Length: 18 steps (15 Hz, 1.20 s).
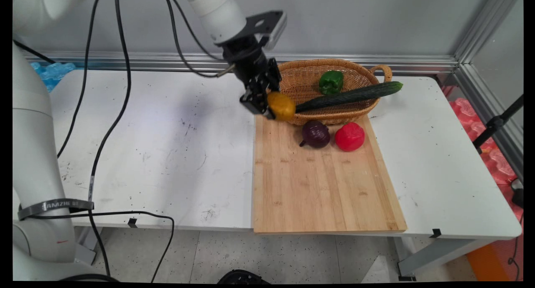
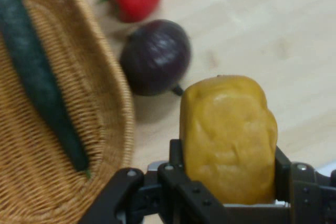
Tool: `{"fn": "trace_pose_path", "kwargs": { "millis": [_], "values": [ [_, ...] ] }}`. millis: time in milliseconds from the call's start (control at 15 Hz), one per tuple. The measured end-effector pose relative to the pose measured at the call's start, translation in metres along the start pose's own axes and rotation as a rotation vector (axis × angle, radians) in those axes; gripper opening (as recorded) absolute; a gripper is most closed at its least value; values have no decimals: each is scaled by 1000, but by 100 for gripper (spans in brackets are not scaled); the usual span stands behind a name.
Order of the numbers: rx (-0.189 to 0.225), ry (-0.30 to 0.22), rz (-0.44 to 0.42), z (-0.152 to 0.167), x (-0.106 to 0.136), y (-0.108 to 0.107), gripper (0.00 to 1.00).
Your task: Place the picked object on the cutting board
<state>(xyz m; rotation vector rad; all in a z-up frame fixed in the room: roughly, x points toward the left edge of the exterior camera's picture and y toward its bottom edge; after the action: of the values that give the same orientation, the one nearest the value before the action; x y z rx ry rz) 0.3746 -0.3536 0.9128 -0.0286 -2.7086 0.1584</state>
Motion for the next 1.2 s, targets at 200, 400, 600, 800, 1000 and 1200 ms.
{"fn": "trace_pose_path", "kwargs": {
  "millis": [200,400,600,800,1000,1200],
  "values": [
    [-43,-6,75,22,-9,4,0],
    [-63,-11,111,40,-14,6,0],
    [-78,-20,144,60,-19,5,0],
    [-92,-29,178,84,-22,3,0],
    [-100,-37,199,103,-26,0,0],
    [-105,-42,214,116,-29,-1,0]
  ]
}}
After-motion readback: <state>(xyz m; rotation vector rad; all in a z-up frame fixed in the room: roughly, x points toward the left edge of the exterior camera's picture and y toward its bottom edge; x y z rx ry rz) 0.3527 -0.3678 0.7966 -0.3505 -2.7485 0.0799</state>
